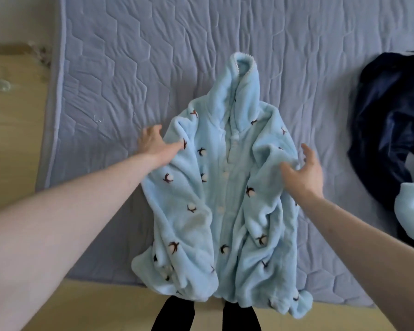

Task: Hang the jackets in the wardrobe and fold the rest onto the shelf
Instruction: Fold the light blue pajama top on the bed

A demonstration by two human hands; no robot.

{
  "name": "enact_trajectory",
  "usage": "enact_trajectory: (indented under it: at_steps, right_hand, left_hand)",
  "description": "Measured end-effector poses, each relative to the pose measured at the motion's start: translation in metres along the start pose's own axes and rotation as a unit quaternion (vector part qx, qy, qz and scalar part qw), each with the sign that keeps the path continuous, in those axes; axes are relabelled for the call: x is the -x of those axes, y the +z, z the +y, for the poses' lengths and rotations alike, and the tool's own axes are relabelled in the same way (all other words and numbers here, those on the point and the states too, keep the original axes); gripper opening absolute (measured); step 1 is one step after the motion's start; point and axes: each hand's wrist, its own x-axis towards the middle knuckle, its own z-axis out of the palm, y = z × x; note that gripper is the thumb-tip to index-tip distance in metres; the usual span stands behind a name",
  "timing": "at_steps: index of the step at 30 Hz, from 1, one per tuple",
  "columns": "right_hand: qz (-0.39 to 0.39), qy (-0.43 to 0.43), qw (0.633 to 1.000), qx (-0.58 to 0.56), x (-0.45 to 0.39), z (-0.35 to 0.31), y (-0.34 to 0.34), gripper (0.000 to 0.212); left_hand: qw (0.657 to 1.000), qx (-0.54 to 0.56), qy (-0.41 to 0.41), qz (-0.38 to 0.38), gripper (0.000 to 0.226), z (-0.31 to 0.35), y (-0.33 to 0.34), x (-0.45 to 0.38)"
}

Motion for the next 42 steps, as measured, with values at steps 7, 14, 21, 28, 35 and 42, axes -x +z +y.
enact_trajectory:
  at_steps: [7, 14, 21, 28, 35, 42]
  right_hand:
    - [-0.039, 0.077, 0.996, -0.036, -0.094, -0.062, 0.033, 0.072]
    - [-0.130, 0.120, 0.982, -0.068, -0.111, -0.063, 0.034, 0.063]
    - [-0.079, -0.005, 0.996, -0.047, -0.105, -0.077, 0.010, 0.043]
    - [-0.007, -0.209, 0.978, -0.017, -0.055, -0.068, -0.022, 0.054]
    - [-0.107, -0.329, 0.909, 0.232, -0.017, 0.005, -0.028, 0.046]
    - [-0.121, -0.295, 0.915, 0.247, 0.017, 0.044, -0.007, 0.037]
  left_hand:
    - [0.991, 0.095, -0.002, -0.092, 0.045, 0.070, 0.004, -0.069]
    - [0.971, 0.133, -0.068, -0.186, 0.073, 0.069, 0.006, -0.077]
    - [0.977, 0.134, 0.125, -0.108, 0.025, 0.081, -0.014, -0.056]
    - [0.922, -0.019, 0.367, 0.124, 0.021, 0.054, -0.041, -0.006]
    - [0.888, -0.166, 0.426, 0.047, 0.032, -0.012, -0.024, 0.038]
    - [0.926, -0.209, 0.311, -0.045, 0.038, -0.055, 0.011, 0.061]
